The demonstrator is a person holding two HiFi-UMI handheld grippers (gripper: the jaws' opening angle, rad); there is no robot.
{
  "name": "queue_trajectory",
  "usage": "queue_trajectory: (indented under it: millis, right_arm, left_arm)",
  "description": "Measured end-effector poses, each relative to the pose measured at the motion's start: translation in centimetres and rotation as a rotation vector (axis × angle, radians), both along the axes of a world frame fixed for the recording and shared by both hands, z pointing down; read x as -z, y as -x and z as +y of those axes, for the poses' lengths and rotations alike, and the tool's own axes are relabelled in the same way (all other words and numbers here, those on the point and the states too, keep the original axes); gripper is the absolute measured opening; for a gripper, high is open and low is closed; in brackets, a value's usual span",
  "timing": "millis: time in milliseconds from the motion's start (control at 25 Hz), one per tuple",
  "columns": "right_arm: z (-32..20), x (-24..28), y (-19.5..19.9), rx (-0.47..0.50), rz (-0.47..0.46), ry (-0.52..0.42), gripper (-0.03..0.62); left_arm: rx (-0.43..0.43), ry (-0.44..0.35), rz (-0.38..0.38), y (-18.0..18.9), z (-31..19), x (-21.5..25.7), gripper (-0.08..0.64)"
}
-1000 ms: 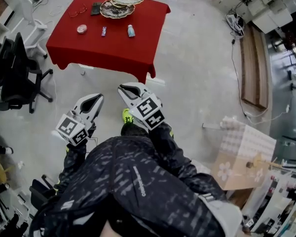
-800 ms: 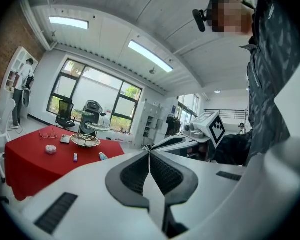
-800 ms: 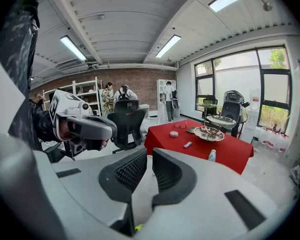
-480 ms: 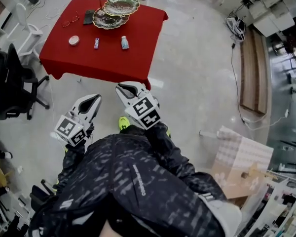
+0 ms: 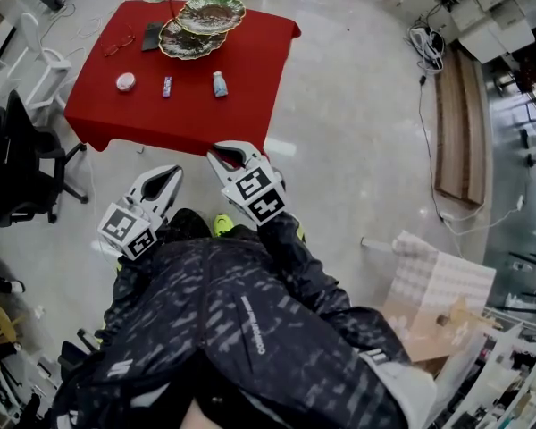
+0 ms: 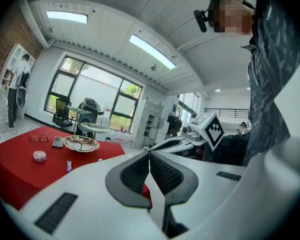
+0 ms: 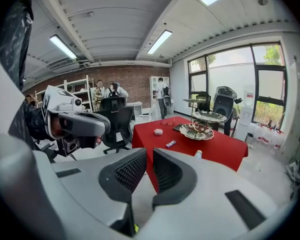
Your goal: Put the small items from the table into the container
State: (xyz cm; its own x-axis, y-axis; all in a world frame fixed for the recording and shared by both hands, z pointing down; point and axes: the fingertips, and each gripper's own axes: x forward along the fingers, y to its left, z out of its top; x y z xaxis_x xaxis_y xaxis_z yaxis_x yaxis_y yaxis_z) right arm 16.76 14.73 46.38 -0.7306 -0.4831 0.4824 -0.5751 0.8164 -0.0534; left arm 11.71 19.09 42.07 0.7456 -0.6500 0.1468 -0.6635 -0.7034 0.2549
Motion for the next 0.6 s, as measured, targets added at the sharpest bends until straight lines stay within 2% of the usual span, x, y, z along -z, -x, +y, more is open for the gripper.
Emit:
queue_trajectory:
  millis: [320,600]
  right_arm:
    - [-5.4,-2.4,0.8,-0.051,0.035,0.031,0.026]
    - [-11.2,-6.1,2.0,-0.113,0.082,0.105,0.092]
  left_arm:
    - [-0.028,0.000,0.008,1.6,-4.7,-0.7,0.012]
    - [-0.089,0.017,0.003,3.6,-9.6,-1.5,0.012]
